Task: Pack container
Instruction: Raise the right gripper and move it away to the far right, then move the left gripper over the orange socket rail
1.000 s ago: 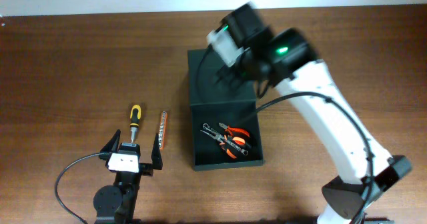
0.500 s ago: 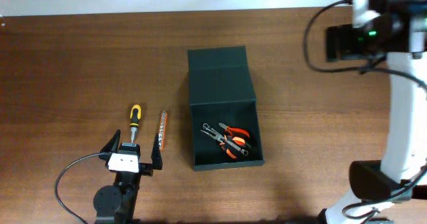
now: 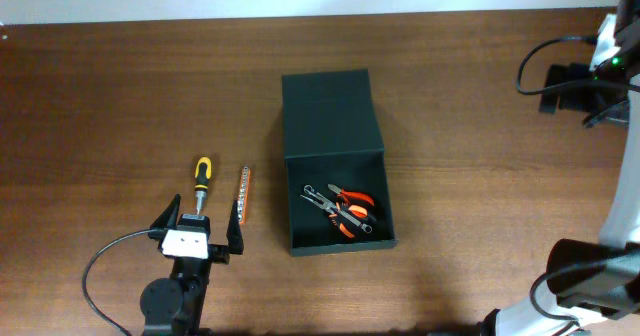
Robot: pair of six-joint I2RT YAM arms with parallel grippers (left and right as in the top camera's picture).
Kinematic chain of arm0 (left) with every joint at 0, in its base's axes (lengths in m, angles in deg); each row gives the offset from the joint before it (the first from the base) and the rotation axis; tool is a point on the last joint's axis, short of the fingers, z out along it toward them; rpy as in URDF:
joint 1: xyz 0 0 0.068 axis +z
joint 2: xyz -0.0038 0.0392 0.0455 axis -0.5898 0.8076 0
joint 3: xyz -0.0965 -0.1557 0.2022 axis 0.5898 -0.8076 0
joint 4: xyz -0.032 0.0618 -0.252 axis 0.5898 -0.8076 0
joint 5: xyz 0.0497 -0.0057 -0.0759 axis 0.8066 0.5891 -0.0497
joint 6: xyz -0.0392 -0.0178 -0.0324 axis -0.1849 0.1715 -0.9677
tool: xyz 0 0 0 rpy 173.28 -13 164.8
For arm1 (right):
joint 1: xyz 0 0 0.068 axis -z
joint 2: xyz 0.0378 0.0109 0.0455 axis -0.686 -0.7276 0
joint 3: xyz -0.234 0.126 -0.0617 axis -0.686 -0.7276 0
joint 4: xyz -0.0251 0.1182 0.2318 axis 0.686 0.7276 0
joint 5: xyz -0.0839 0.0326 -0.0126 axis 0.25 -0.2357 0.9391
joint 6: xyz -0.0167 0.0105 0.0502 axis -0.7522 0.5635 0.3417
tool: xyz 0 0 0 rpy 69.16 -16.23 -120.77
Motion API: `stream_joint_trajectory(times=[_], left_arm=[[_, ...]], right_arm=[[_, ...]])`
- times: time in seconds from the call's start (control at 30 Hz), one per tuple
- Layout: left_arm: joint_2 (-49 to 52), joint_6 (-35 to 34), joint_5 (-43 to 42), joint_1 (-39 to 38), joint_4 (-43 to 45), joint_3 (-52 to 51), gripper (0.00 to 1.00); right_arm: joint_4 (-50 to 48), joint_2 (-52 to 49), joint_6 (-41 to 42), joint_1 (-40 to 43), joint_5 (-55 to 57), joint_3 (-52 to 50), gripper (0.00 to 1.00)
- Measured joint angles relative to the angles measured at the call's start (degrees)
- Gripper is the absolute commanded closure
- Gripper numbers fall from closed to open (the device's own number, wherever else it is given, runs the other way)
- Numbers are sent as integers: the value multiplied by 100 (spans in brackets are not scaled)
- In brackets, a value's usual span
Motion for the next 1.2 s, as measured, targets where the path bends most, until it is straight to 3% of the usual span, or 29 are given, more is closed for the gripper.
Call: stream_joint_trajectory(times=[0.37, 0.77, 0.97, 1.2], left_arm=[[0, 0, -9, 0, 11, 0, 1], [37, -949, -470, 0, -256, 197, 1], [872, -765, -577, 0, -1738, 1600, 1], [3335, -153, -105, 2, -3427, 4625, 1]], right_arm=[[-1167, -4, -2, 20, -173, -1700, 1], [-1456, -4, -2, 20, -173, -1934, 1], [-1497, -4, -2, 20, -192, -1941, 1], [-1497, -4, -2, 20, -195, -1956, 1]])
